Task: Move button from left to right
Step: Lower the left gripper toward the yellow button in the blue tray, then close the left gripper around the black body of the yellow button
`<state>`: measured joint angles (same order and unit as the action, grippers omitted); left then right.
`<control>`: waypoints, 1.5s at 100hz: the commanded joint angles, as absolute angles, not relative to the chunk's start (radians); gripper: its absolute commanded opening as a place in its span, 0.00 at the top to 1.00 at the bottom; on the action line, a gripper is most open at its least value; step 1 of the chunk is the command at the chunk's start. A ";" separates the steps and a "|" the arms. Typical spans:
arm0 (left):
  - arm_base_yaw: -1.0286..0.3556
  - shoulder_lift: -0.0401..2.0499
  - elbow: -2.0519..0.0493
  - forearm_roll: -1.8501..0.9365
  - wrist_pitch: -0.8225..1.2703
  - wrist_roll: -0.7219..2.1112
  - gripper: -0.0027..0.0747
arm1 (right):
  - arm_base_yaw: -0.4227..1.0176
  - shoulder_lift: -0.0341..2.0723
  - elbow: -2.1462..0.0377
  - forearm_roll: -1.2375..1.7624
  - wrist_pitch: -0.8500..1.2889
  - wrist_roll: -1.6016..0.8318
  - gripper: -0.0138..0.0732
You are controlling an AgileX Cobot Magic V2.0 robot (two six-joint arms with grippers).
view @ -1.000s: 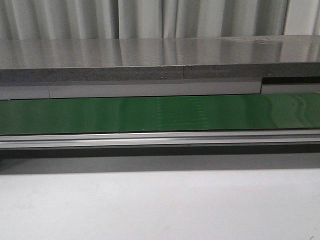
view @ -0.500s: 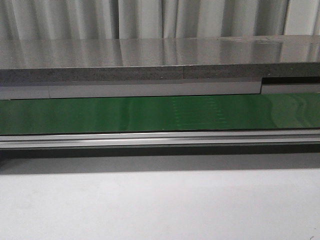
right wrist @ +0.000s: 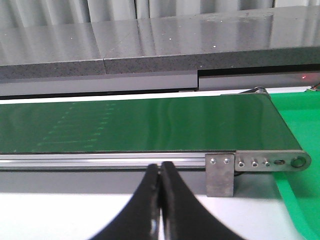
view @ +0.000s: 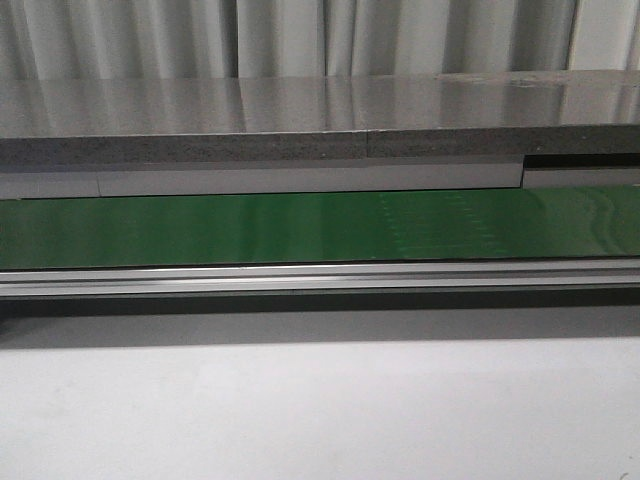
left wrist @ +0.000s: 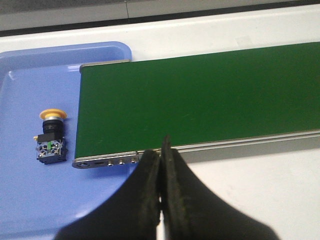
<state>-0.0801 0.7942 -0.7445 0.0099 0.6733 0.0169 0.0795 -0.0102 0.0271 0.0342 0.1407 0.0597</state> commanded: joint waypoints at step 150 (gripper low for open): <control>0.221 1.212 -1.119 -0.019 0.723 0.034 0.14 | 0.081 -0.028 0.012 0.038 0.059 0.056 0.92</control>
<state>0.1780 1.1643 -1.0540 -0.0175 0.7655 0.0293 0.0795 -0.0102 0.0271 0.0342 0.1407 0.0597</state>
